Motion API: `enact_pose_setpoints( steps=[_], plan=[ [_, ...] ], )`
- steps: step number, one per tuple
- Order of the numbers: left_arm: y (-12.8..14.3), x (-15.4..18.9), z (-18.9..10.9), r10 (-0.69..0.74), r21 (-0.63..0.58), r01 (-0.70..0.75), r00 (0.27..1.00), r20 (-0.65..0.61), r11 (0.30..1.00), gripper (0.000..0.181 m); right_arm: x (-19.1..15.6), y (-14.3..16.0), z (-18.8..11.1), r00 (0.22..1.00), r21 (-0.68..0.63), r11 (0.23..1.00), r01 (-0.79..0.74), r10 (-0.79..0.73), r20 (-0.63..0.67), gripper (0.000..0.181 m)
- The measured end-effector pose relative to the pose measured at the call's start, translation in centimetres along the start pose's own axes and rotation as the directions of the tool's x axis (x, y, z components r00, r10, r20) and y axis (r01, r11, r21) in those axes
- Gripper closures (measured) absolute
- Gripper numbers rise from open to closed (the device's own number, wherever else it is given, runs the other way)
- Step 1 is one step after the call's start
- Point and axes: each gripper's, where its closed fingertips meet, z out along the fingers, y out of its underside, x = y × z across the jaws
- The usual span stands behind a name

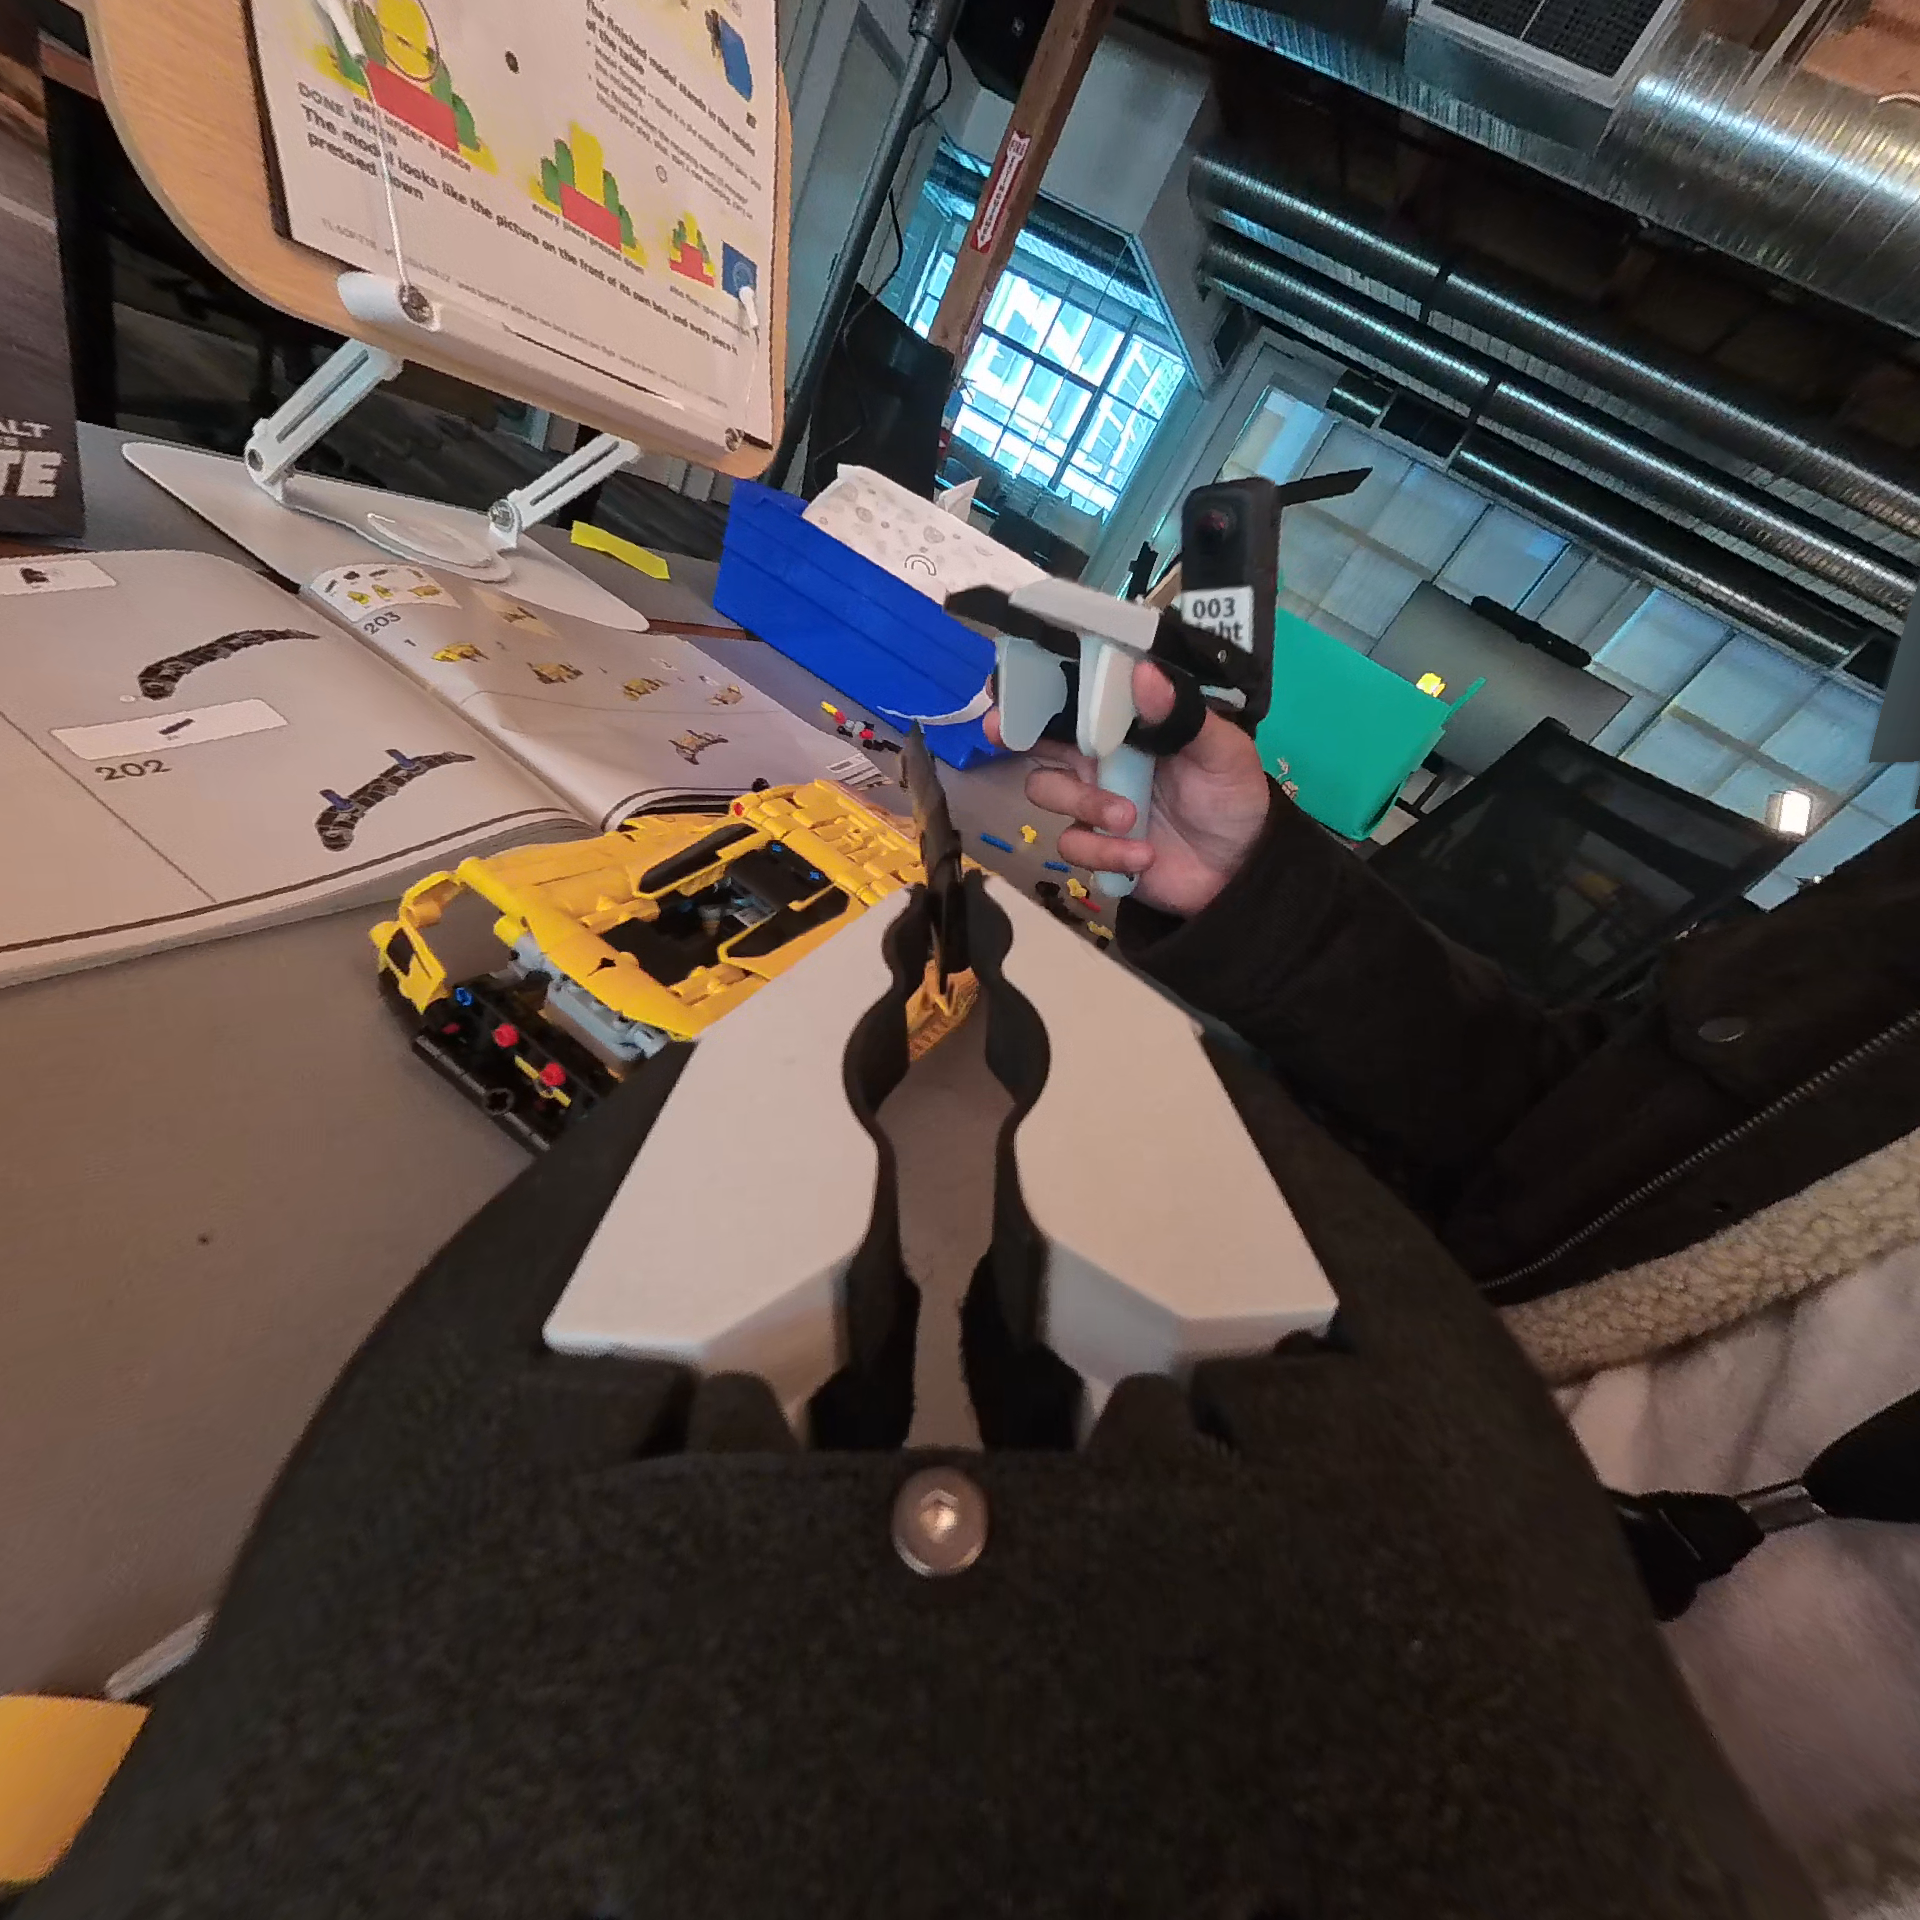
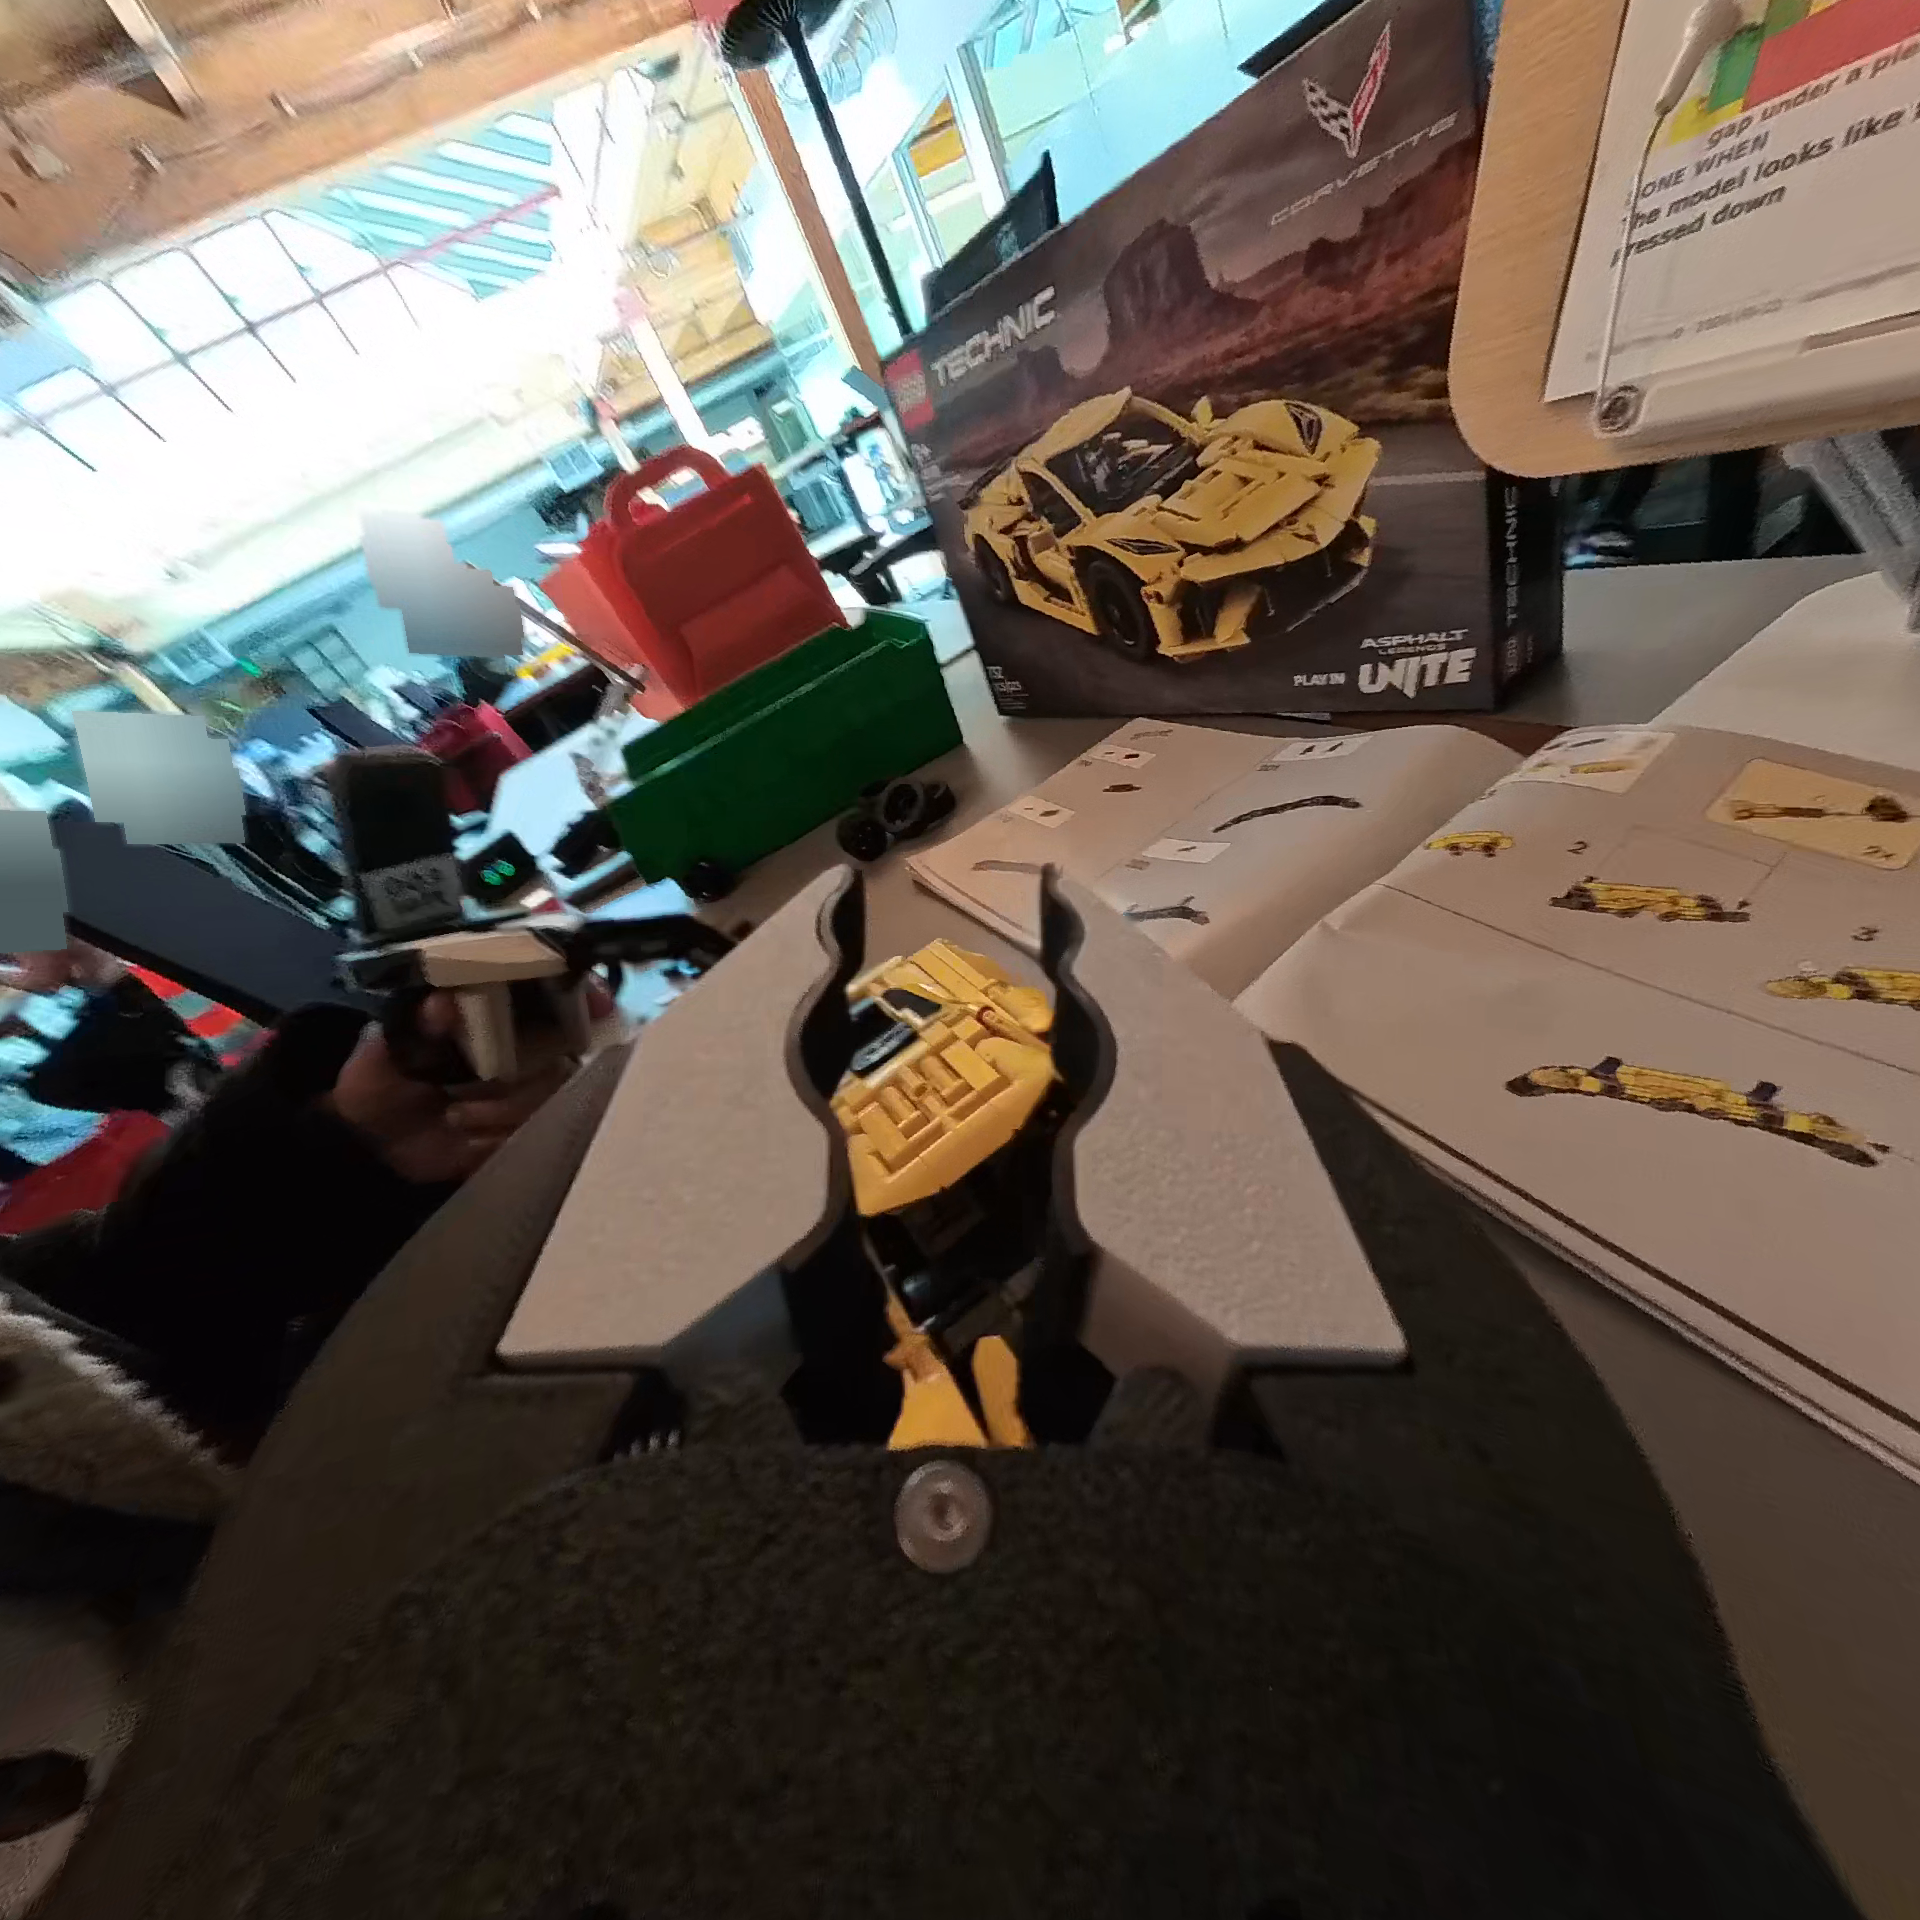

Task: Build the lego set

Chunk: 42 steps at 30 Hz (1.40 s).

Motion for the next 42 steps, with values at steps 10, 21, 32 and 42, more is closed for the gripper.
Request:
enact_pose_setpoints(
  steps=[10,21,32,42],
  plan=[
    [-0.9,1.9,2.7,-0.392,0.185,0.405,0.914,-0.107,0.895,0.175,-8.5,4.6,6.4,0.681,-0.201,0.715,0.670,-0.700,-0.217,0.083],
    [-0.6,2.3,2.0,-0.384,0.141,0.397,0.917,-0.112,0.907,0.175,-8.5,5.4,5.8,0.721,-0.215,0.730,0.649,-0.680,-0.134,0.088],
    [8.8,-2.2,-6.8,0.693,-0.597,-0.642,0.696,-0.190,0.481,0.175,-12.0,10.2,5.5,0.925,-0.304,0.880,0.366,-0.309,0.221,0.113],
    [10.6,-2.4,-10.9,0.491,-0.761,-0.389,0.864,-0.108,0.519,0.155,-11.4,10.0,4.9,0.944,-0.299,0.904,0.306,-0.246,0.221,0.117]
  ],
)
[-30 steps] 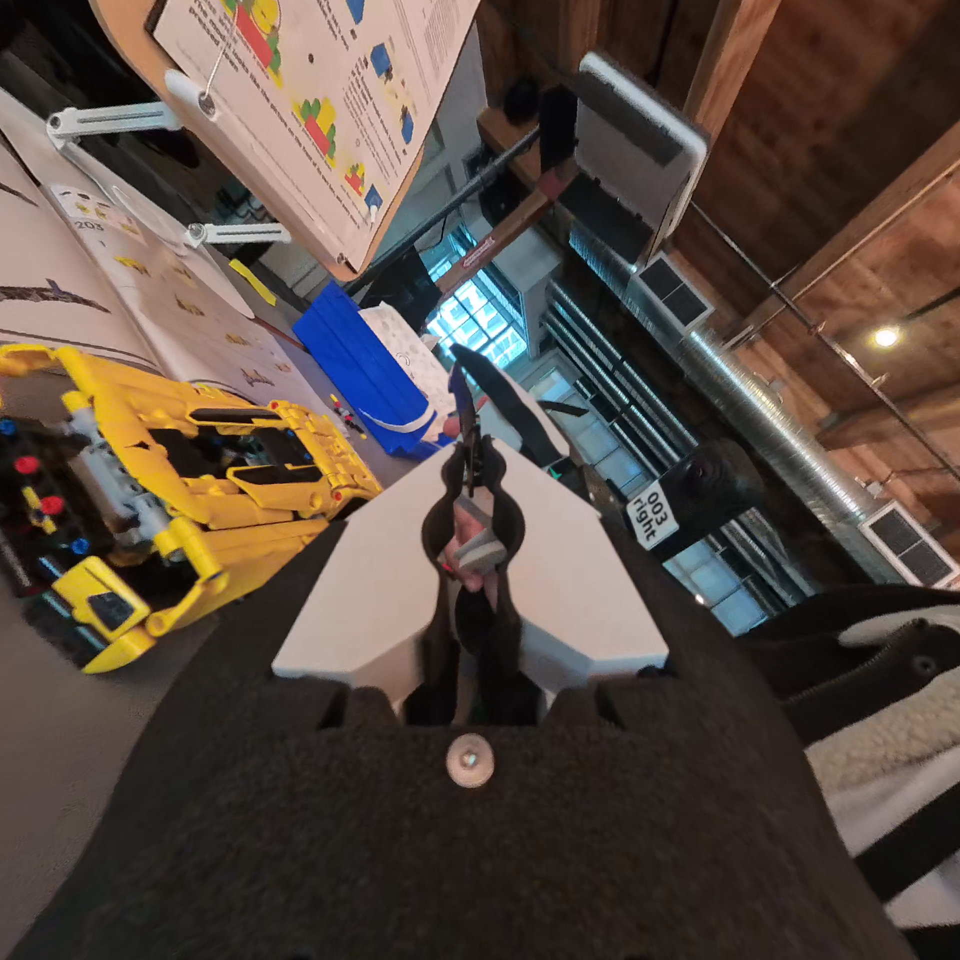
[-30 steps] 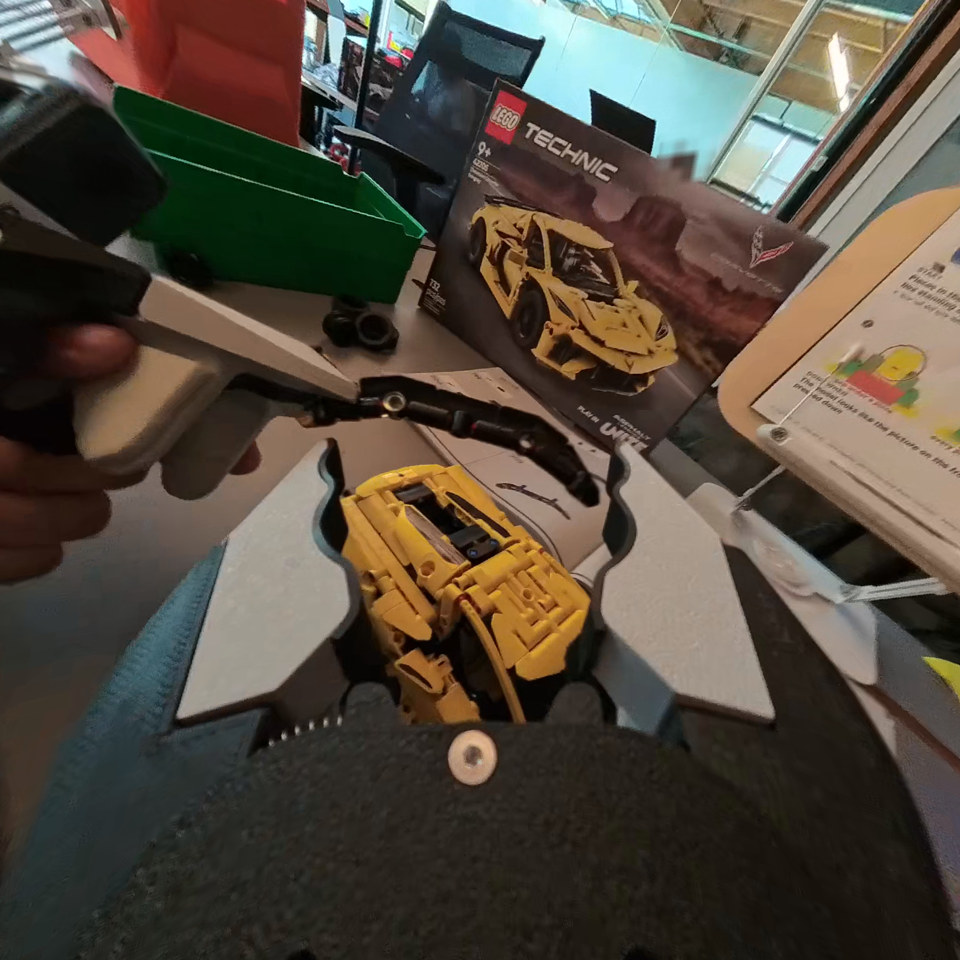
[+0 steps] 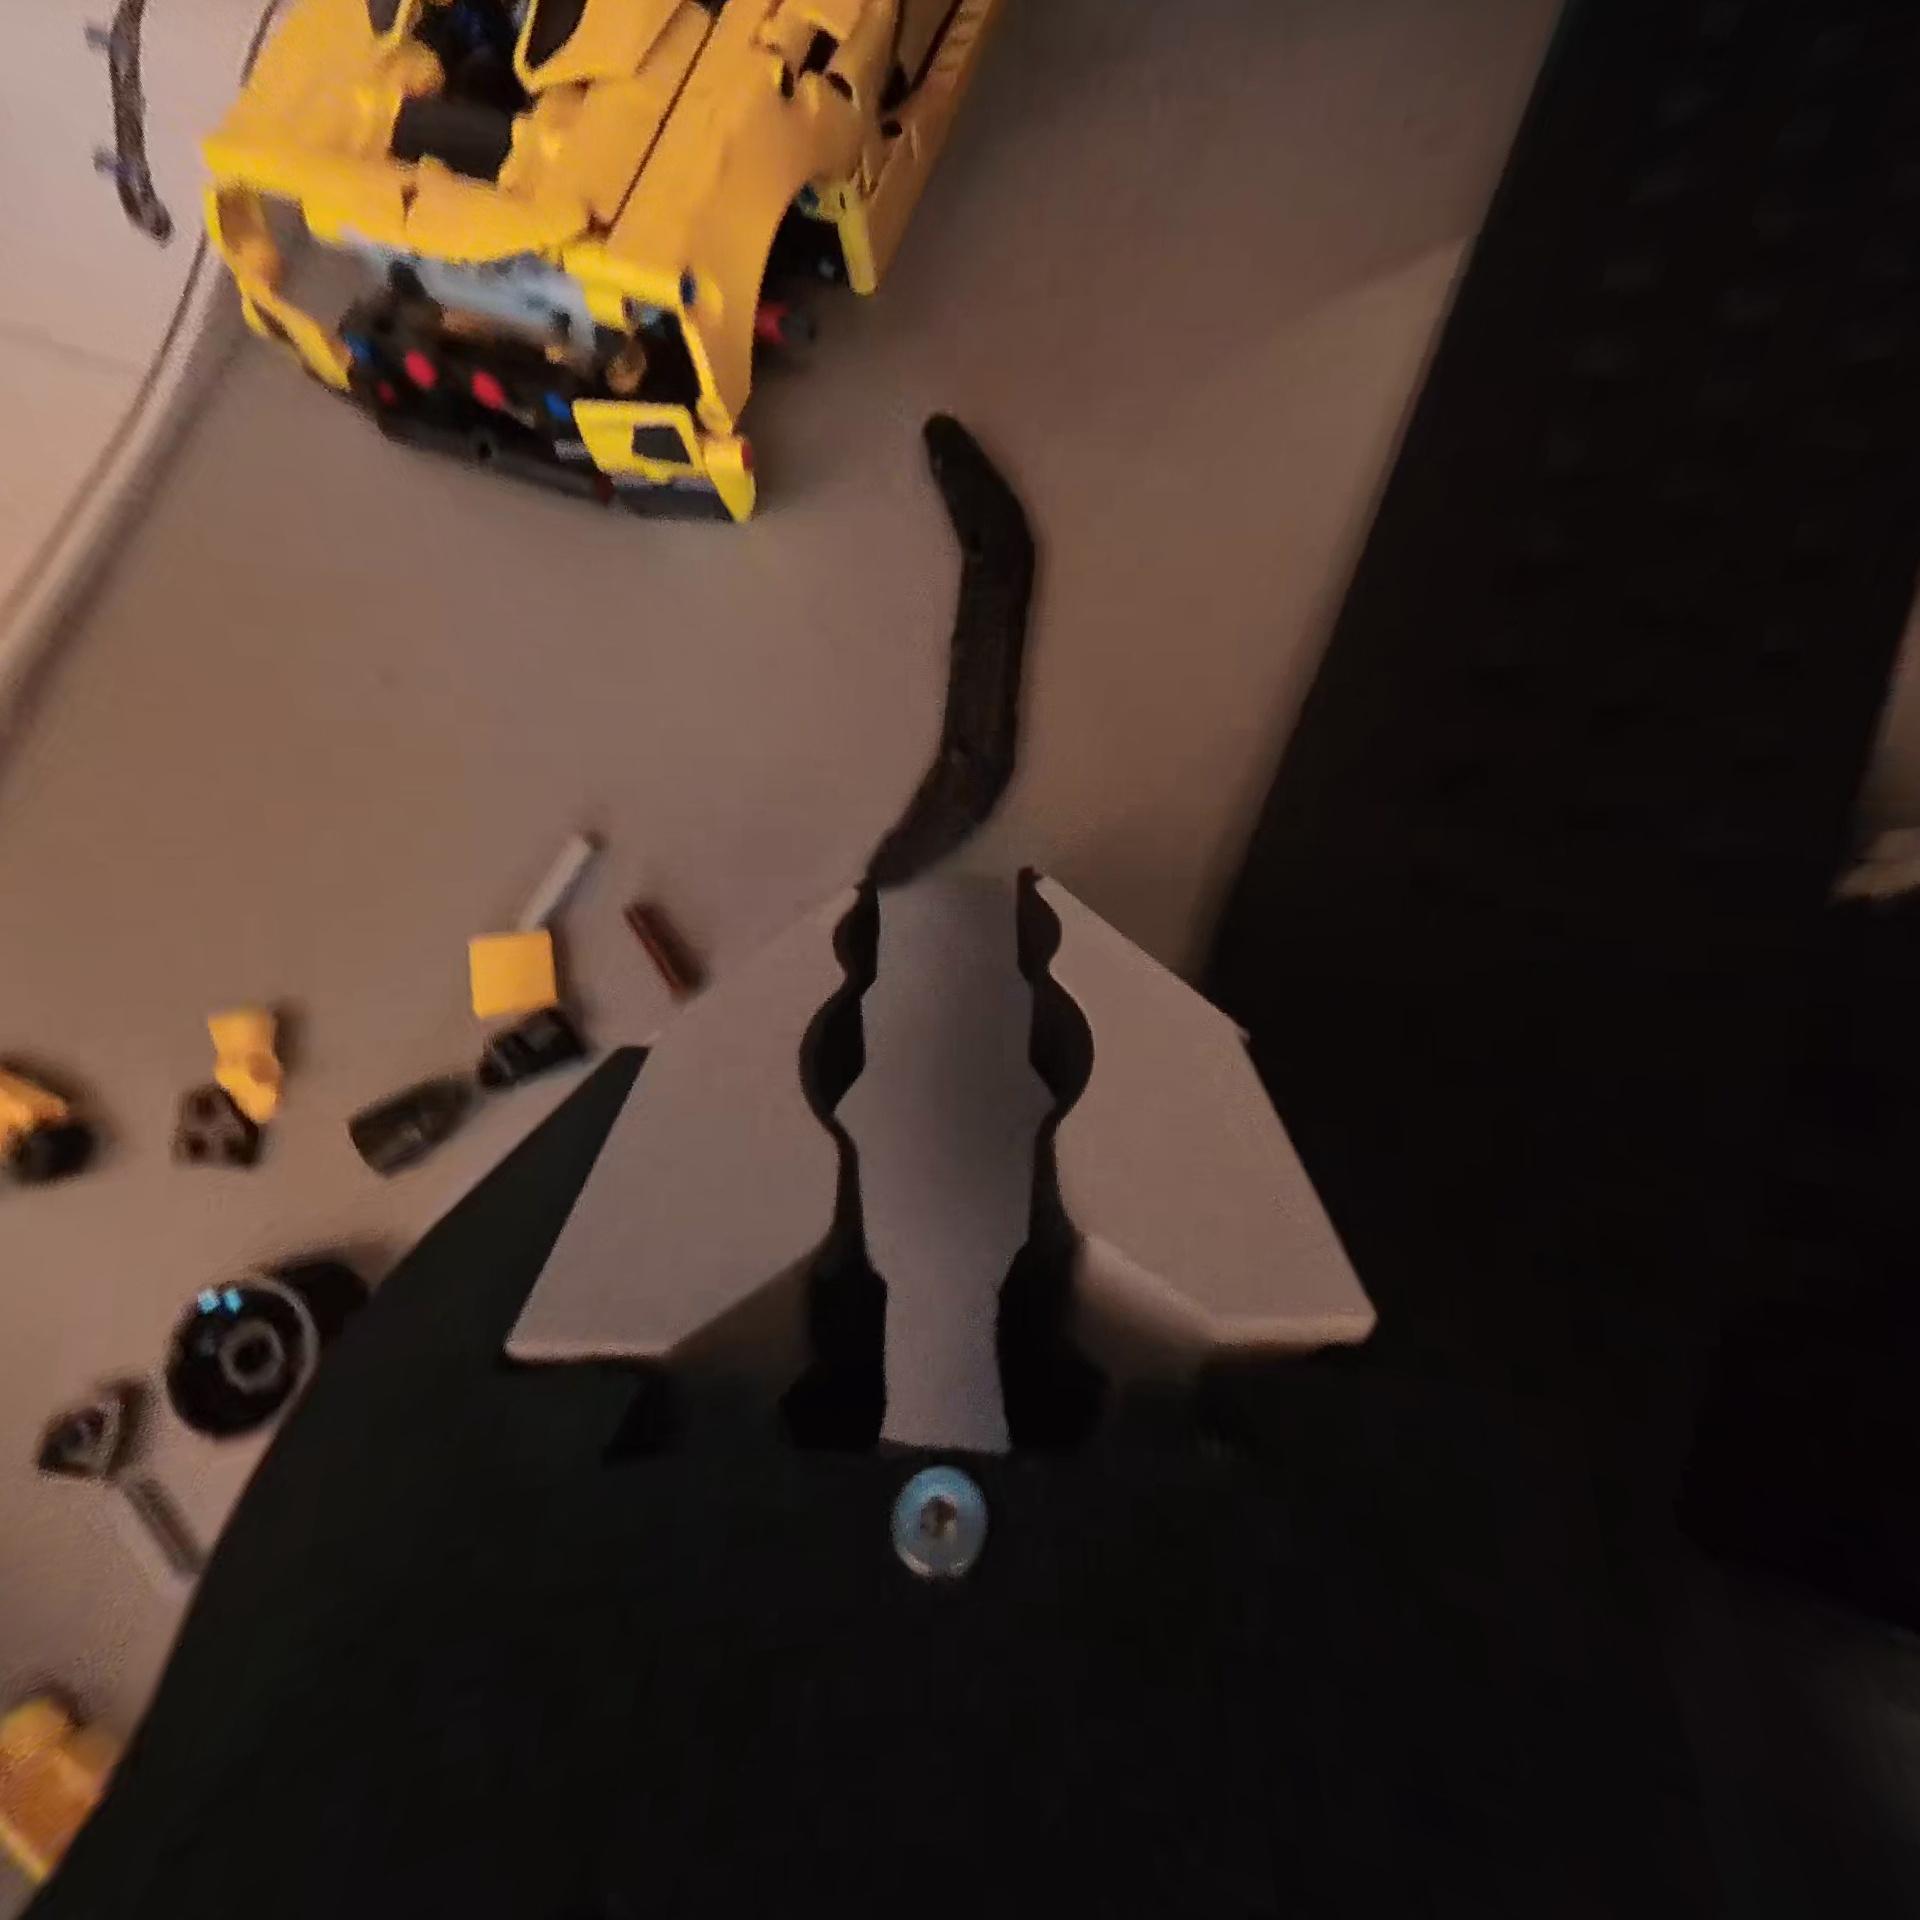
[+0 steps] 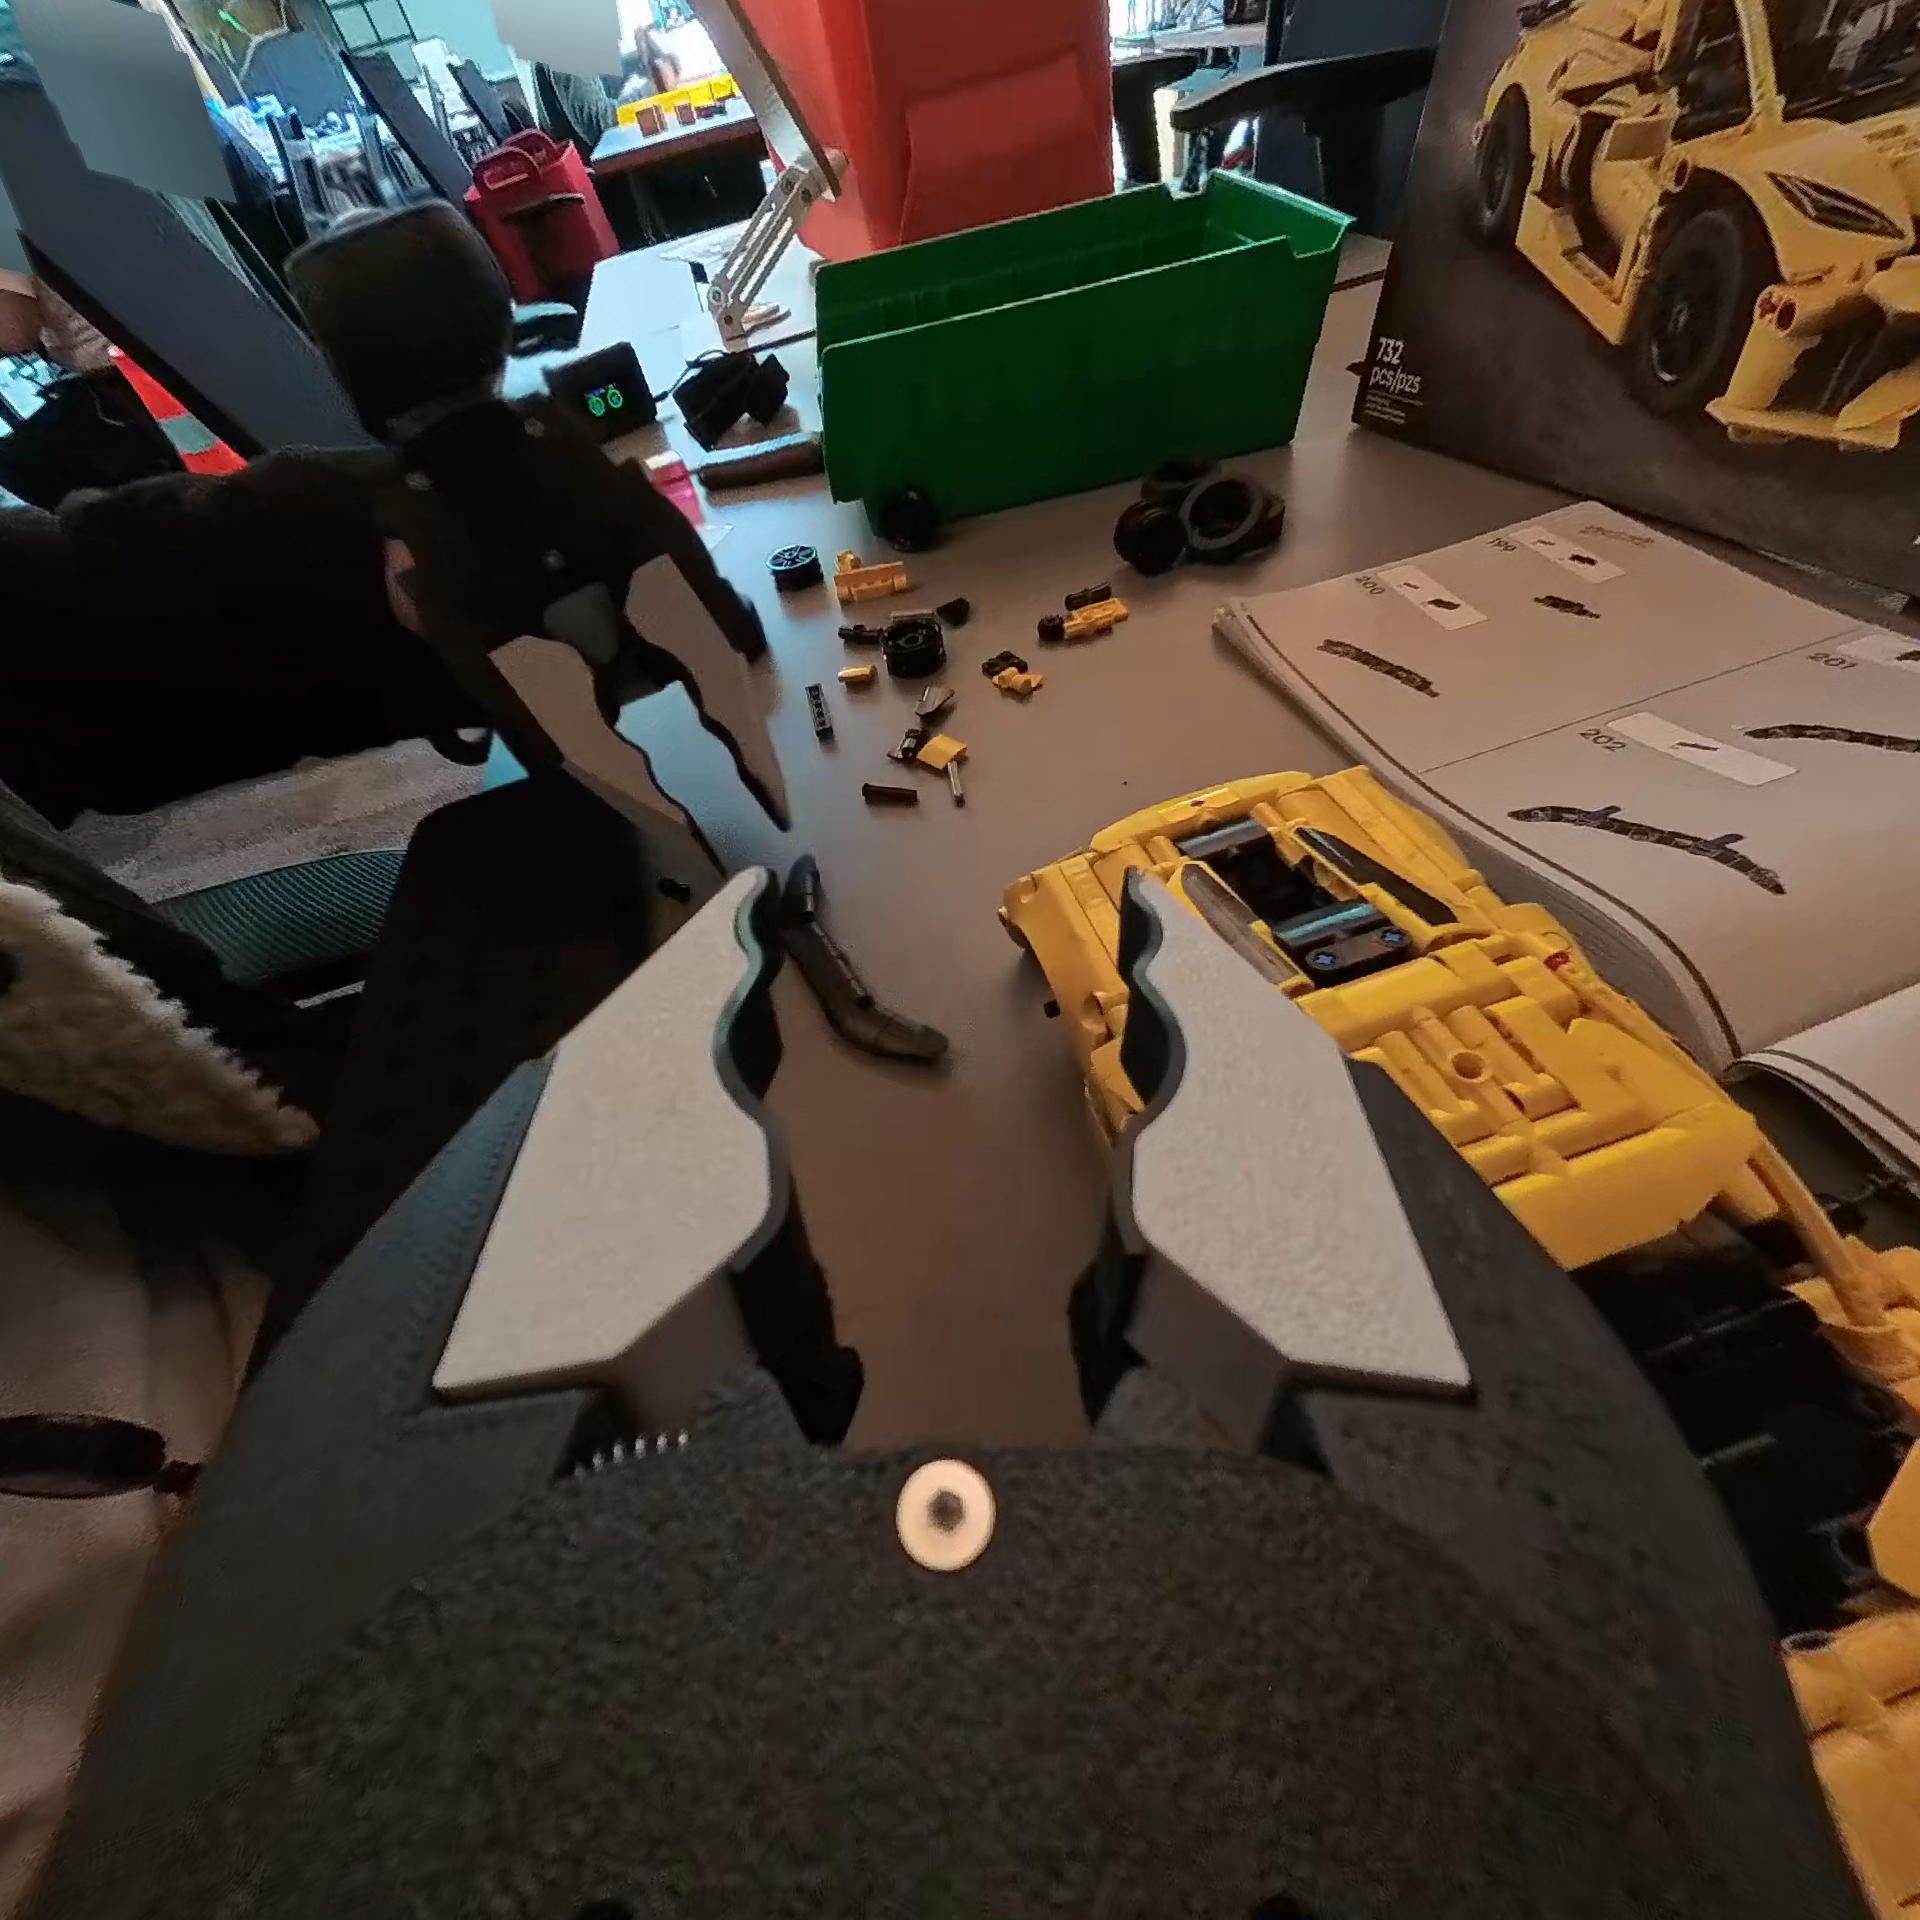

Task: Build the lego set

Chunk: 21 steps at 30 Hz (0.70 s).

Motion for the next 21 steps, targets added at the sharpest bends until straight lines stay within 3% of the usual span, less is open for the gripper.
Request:
enact_pose_setpoints(
  steps=[3,7,11,15,18,21],
  plan=[
    [1.1,1.6,-0.9,-0.060,-0.072,0.056,0.997,-0.048,0.996,0.156,0.0,-0.2,-0.1,1.000,0.010,1.000,-0.014,0.014,0.009,0.117],
    [2.5,2.2,-0.4,-0.043,-0.184,0.028,0.996,-0.073,0.982,0.161,0.3,-0.3,-0.4,1.000,0.019,1.000,-0.016,0.016,0.003,0.118],
    [2.2,2.4,0.1,-0.051,-0.195,0.026,0.990,-0.128,0.981,0.174,0.9,-0.7,-1.0,0.999,0.046,0.998,-0.043,0.043,-0.001,0.120],
    [1.7,2.3,0.7,-0.038,-0.206,0.015,0.993,-0.109,0.979,0.174,1.9,-1.2,-2.1,0.998,0.078,0.996,-0.053,0.056,-0.038,0.124],
    [-0.7,2.0,1.1,-0.087,-0.108,0.078,0.993,-0.080,0.991,0.174,3.2,-0.1,-4.5,0.989,0.065,0.996,-0.060,0.068,-0.132,0.130],
    [-7.1,1.9,1.4,-0.237,0.160,0.250,0.967,-0.098,0.955,0.174,2.2,2.9,-6.8,0.981,-0.047,0.997,-0.066,0.057,-0.183,0.157]
  ],
)
